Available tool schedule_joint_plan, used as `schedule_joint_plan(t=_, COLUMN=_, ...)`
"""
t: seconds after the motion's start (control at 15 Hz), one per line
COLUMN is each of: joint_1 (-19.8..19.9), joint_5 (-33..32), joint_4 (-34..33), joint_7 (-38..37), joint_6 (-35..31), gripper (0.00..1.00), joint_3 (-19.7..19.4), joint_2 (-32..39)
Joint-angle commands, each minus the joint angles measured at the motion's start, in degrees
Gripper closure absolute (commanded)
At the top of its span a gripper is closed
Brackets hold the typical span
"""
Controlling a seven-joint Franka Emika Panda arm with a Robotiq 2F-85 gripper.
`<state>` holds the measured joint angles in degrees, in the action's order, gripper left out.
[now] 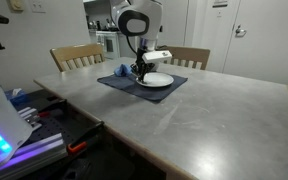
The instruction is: Place the fork on the white plate
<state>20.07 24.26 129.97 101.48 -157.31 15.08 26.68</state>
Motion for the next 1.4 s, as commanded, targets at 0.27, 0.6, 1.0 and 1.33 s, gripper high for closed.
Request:
schedule_joint_plan(t=0.27, joint_1=0.0, joint_5=-0.2, joint_4=1.0, joint_7=0.0, joint_6=-0.2, gripper=0.65, joint_3=-0.5, joint_2=-0.1)
schedule_joint_plan(t=0.6, joint_1=-0.2, joint_5=-1.0, joint_4=1.2, joint_7=-0.5, joint_6=0.4, gripper=0.3, joint_3=-1.6, joint_2=-1.3)
schedule_joint_plan(t=1.0, joint_1=-1.9, joint_5=-5.7, joint_4=1.2, joint_7=-3.2, joint_6=3.3, gripper=0.0, joint_3=-4.2, joint_2=-5.6)
schedule_joint_plan(t=1.33, joint_1=-4.3, joint_5=-8.5, joint_4=-0.6, joint_7=-5.8, joint_6=14.4, gripper=0.0, joint_3=-6.4, joint_2=-9.4)
